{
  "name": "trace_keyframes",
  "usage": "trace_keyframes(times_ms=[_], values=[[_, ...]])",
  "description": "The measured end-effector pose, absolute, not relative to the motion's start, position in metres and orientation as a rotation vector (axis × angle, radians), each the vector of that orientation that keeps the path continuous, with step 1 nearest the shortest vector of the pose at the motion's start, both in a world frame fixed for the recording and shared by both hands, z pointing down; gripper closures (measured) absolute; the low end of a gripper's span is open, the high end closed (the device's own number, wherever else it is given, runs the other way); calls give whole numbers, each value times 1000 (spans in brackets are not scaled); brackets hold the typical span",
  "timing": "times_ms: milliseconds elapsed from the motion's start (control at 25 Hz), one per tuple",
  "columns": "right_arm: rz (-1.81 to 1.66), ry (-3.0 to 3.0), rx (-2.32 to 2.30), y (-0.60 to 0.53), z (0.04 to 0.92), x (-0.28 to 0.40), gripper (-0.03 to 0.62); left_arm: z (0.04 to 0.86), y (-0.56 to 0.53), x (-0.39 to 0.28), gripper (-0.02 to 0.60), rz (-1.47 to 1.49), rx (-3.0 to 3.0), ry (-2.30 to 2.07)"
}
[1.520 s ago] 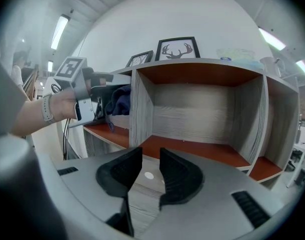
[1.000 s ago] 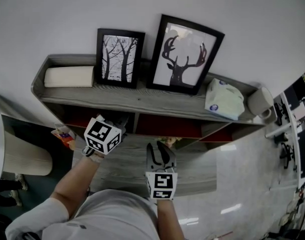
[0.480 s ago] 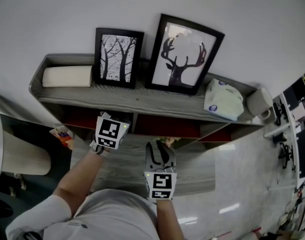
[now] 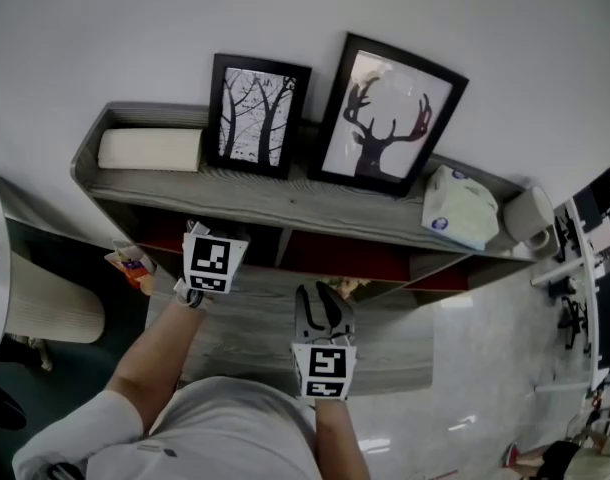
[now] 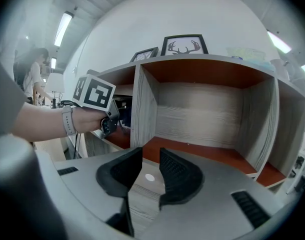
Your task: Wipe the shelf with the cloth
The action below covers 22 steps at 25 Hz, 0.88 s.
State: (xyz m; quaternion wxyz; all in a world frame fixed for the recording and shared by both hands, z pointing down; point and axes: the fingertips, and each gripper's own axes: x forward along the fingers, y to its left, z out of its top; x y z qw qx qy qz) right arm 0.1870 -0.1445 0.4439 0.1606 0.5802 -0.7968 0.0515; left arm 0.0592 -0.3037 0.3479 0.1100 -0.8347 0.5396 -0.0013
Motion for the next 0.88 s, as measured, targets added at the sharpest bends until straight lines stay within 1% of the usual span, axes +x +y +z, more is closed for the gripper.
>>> trace_keyframes(times_ms=[440,560,680,880], values=[[140,-2369,1495,-156,450,132,480,347,-313,-61,541,8,-2272,1887],[138,-2387,1456,-159,452,120,480,352,-315,-91,541,-37,-2207,1978],[136,-2396,1426,-162,454,110,480,356,-316,-107,541,-92,-2152,2024],[132,-2394,1408,-168,457,104,480,360,-317,-110,541,-93,-2134,2043]])
